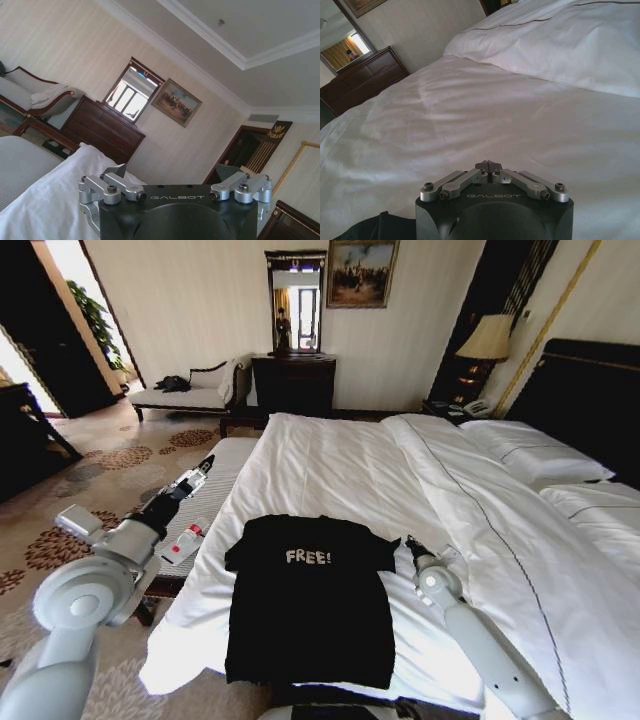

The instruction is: Fold the clothes on the bed.

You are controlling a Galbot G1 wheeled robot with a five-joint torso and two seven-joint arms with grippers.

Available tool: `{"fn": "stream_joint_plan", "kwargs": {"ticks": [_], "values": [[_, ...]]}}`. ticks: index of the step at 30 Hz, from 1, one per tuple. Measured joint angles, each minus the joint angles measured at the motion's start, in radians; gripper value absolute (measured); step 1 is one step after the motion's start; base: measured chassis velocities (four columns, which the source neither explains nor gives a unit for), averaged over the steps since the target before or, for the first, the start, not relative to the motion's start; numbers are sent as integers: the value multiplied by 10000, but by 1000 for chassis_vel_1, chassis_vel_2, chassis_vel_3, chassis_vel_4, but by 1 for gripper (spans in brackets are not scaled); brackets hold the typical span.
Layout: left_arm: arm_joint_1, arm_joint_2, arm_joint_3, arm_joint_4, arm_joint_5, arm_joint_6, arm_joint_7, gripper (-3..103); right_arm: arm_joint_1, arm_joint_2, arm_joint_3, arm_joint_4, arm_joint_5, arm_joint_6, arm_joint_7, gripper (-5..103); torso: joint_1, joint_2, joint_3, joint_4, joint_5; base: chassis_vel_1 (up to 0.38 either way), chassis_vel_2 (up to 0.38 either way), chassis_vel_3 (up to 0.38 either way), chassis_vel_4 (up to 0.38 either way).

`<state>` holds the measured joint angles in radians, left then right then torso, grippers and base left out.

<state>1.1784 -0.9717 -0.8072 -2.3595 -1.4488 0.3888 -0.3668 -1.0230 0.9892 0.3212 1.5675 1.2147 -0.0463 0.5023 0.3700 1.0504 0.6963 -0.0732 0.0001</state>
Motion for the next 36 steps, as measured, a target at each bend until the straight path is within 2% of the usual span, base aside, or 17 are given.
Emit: {"fn": "stream_joint_plan", "kwargs": {"ticks": [5,6,7,9,10,12,14,18,21,23,24,27,30,32,36], "values": [[-25,2,11,60,24,-31,0,100,-359,196,210,402,-35,-18,114,0,0,0,0,1,0,0,0,0,0],[-20,12,-22,67,26,-44,0,100,-591,280,292,713,17,-62,204,5,0,0,0,1,-2,0,0,0,0],[-20,12,-22,67,26,-44,0,100,-591,280,292,713,17,-62,204,5,0,0,0,1,-2,0,0,0,0],[8,23,-65,72,27,-55,0,100,-1020,484,432,1288,245,-183,454,16,0,0,0,0,-2,0,0,0,0],[8,23,-65,72,27,-55,0,100,-1020,484,432,1288,245,-183,454,16,0,0,0,0,-2,0,0,0,0],[24,22,-82,63,26,-58,-4,100,-1578,854,590,1937,478,-246,732,27,-1,0,-1,1,-2,0,0,0,0],[26,18,-85,50,26,-59,-9,100,-1861,1087,654,2185,521,-258,807,27,0,0,-1,0,-2,0,0,0,0],[26,18,-103,20,16,-61,-21,100,-2624,1954,812,2767,656,-297,1059,48,-1,0,-1,0,-2,0,0,0,0],[26,27,-109,13,10,-64,-26,100,-2885,2248,895,2912,639,-305,1132,54,-1,0,-1,0,-1,0,0,0,0],[26,31,-110,6,6,-66,-30,100,-3116,2500,1051,3072,642,-303,1204,65,0,1,-2,1,-3,0,0,0,0],[26,31,-110,6,6,-66,-30,100,-3116,2500,1051,3072,642,-303,1204,65,0,1,-2,1,-3,0,0,0,0],[27,10,-84,-8,5,-69,-36,100,-3345,2721,1246,3247,676,-279,1253,81,-1,1,-2,0,-2,0,0,0,0],[35,3,-63,-29,6,-69,-38,100,-3446,2836,1329,3320,676,-257,1256,86,-1,1,-2,0,-1,0,0,0,0],[44,14,-59,-49,6,-69,-41,100,-3521,2887,1372,3408,675,-243,1257,96,-1,0,-2,1,-2,0,0,0,0],[62,58,-95,-94,5,-69,-46,100,-3524,2885,1343,3456,718,-171,1251,100,-1,0,-1,-1,-1,0,0,0,0]]}}
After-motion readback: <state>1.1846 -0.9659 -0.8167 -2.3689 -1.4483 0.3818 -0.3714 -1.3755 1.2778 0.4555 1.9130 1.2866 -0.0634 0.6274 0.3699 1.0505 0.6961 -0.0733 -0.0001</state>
